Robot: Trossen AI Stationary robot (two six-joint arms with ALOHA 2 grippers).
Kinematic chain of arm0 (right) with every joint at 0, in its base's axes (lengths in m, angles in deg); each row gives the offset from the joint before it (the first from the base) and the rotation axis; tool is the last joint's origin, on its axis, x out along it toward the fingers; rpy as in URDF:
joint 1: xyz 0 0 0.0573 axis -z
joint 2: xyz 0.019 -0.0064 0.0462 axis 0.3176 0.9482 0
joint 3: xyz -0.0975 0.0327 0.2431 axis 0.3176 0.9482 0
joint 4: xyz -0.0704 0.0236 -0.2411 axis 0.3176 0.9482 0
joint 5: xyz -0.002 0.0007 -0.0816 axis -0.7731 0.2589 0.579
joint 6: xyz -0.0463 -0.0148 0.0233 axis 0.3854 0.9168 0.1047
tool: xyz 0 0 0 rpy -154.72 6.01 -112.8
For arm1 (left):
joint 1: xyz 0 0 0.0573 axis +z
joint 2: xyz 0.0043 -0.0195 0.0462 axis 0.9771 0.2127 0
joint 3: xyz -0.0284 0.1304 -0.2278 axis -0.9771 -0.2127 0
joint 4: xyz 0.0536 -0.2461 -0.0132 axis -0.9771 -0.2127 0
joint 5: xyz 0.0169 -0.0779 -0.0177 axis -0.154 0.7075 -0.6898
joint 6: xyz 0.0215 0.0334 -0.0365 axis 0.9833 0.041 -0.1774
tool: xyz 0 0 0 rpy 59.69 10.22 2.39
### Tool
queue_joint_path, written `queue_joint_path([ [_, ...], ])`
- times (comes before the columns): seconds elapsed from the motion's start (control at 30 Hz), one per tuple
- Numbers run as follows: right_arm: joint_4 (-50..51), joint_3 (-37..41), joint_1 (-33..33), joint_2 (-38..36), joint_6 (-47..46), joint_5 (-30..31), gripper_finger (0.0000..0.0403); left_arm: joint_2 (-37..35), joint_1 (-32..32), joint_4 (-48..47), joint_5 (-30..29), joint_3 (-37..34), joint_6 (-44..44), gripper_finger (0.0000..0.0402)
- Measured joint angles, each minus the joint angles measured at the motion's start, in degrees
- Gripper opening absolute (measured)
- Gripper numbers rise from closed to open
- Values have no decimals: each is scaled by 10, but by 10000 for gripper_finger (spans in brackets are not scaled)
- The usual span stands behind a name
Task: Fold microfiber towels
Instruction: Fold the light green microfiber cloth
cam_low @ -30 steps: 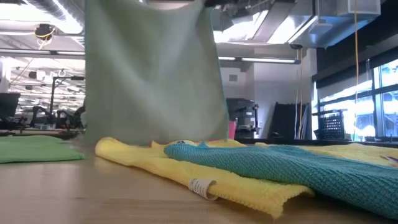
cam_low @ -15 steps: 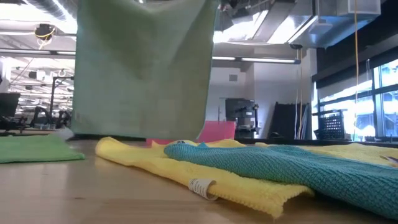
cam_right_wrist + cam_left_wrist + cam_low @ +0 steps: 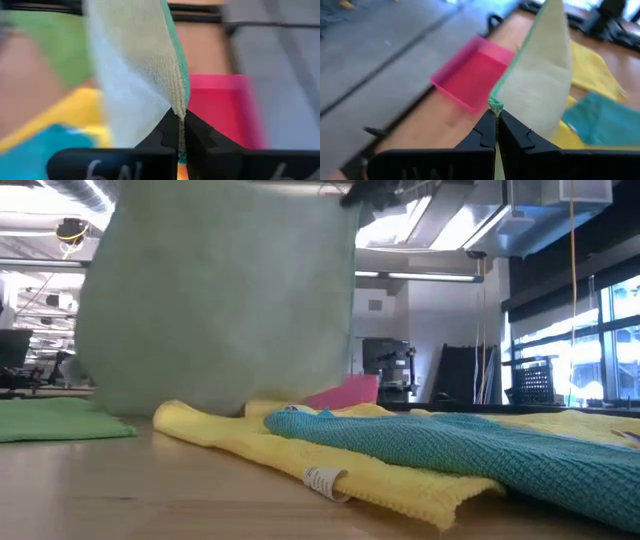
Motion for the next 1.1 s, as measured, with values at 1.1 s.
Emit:
queue_joint_path([
  [1.1, 77, -219, -198, -5, -359, -325, 11, 113, -155, 372, 325, 97, -118, 0],
])
